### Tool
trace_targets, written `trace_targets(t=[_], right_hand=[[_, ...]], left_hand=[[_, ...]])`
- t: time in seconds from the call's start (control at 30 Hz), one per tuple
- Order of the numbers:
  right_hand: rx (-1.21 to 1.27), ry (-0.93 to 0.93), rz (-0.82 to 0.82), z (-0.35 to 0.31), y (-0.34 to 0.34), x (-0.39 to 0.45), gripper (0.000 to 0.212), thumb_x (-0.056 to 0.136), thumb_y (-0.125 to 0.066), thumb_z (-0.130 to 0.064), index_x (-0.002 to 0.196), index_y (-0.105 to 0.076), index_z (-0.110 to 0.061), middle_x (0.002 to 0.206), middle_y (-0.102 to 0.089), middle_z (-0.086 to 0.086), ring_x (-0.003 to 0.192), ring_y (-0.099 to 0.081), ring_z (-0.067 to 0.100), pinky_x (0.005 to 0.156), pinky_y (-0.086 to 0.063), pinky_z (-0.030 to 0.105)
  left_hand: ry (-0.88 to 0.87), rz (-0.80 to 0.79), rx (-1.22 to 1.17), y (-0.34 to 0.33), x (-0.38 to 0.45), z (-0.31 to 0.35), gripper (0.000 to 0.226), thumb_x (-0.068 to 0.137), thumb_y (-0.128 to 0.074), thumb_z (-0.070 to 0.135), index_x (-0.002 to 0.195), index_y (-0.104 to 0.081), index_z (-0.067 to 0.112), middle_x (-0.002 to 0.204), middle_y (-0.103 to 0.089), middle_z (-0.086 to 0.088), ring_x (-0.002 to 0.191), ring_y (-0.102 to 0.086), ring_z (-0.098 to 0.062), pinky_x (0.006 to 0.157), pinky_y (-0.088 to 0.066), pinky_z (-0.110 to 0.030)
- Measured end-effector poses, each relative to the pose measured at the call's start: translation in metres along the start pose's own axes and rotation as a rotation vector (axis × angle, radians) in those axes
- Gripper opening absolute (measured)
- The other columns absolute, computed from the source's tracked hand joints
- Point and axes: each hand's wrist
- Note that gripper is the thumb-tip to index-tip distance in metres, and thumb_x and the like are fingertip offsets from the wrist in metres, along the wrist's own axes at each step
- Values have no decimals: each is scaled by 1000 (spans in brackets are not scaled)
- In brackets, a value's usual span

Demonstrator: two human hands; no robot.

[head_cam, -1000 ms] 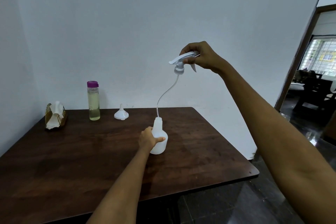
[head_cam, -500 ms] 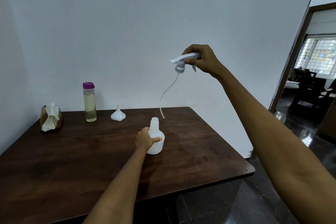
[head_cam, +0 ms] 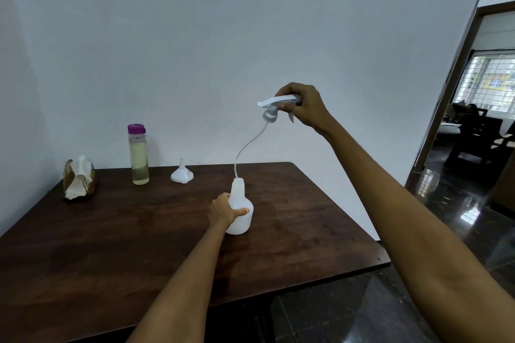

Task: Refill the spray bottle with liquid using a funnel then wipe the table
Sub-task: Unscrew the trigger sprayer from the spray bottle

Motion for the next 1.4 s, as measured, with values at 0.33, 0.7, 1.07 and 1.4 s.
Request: trace_targets(t=[0.33,0.7,1.07,1.4], right_hand=[[66,-88,172,6,1,-3,17,79,-71,-7,92,-65,3,82,-61,4,66,-52,6,61,-37,14],[202,-719,549,104,-26,-77,6,75,-67,-12,80,-63,-11,79,-65,0,79,-62,19,64,-45,22],[-139,-1194,195,159,-84,-196,32,81,-63,-21,110,-59,-7,119,-62,14,114,-58,30,97,-45,36],[-544,-1106,-46,166,-89,-201,36,84,-60,-30,115,-59,-11,123,-60,11,122,-45,28,94,-43,35]], left_hand=[[3,-6,3,0,0,0,80,77,-73,43,141,-39,8,144,-45,-9,132,-43,-26,103,-40,-35],[6,10,-33,-3,2,-3,79,75,-76,39,138,-42,6,140,-49,-10,130,-45,-27,101,-42,-37],[9,20,-9,-6,7,-4,80,74,-76,43,138,-43,8,141,-49,-10,130,-45,-28,101,-42,-37],[-7,26,-1,-6,5,-4,79,75,-75,43,138,-43,7,140,-50,-10,129,-46,-28,100,-42,-37]])
Point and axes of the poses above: each hand's wrist, its own x-axis towards the middle knuckle, its own y-axis out of the back of the hand, z = x × y
